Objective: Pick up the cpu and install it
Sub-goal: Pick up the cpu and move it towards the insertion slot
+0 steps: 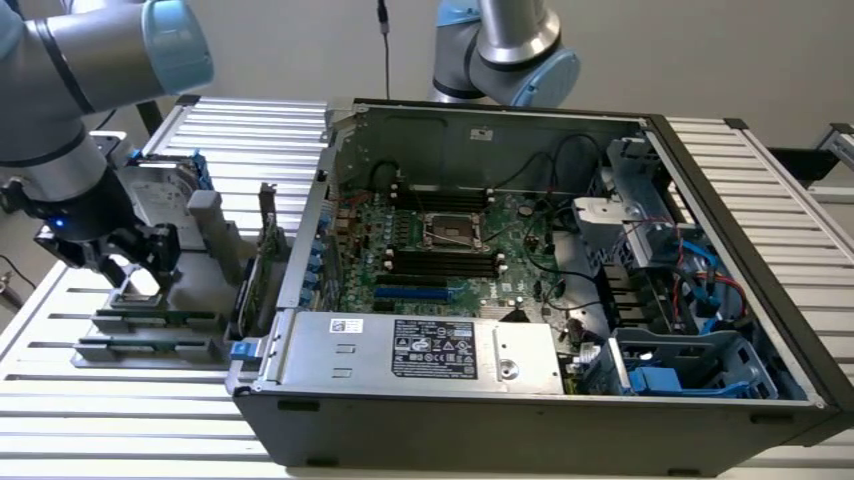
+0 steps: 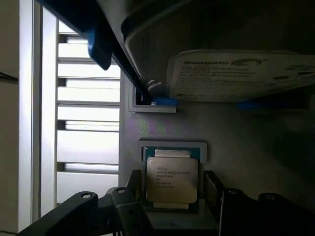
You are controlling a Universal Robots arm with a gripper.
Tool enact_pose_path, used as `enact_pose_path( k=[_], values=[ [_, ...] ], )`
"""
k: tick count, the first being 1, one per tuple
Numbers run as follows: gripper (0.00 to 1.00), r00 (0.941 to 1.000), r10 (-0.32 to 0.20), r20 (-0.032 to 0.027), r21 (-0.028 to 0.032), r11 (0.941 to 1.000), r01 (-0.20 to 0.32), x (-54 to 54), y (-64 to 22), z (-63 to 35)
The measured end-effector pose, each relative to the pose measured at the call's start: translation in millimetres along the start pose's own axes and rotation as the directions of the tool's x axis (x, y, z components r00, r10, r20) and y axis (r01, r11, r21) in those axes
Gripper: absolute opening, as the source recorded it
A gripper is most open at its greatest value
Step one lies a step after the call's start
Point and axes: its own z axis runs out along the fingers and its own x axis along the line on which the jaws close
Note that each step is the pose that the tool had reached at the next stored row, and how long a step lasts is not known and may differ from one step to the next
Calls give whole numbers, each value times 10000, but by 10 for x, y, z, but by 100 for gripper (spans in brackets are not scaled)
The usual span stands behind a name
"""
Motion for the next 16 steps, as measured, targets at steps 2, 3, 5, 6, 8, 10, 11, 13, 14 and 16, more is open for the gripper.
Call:
enact_pose_path(
  k=[2,3,5,6,8,10,11,13,14,16],
  values=[
    [62,10000,-1,-10,0,10000,1,0,0,7],
    [62,10000,-5,-14,-1,10000,5,0,0,10],
    [62,10000,-13,-21,0,10000,13,0,-1,14],
    [62,10000,-19,-24,0,10000,19,0,-1,16],
    [62,10000,-33,-25,0,10000,33,-1,-1,20],
    [62,10000,-53,-26,0,10000,53,-1,0,24],
    [62,10000,-64,-26,0,10000,64,-1,0,26],
    [62,10000,-85,-28,0,10000,85,-1,2,29],
    [62,9999,-97,-30,1,10000,97,-1,2,31],
    [62,9999,-114,-32,1,9999,114,-1,5,34]
  ],
)
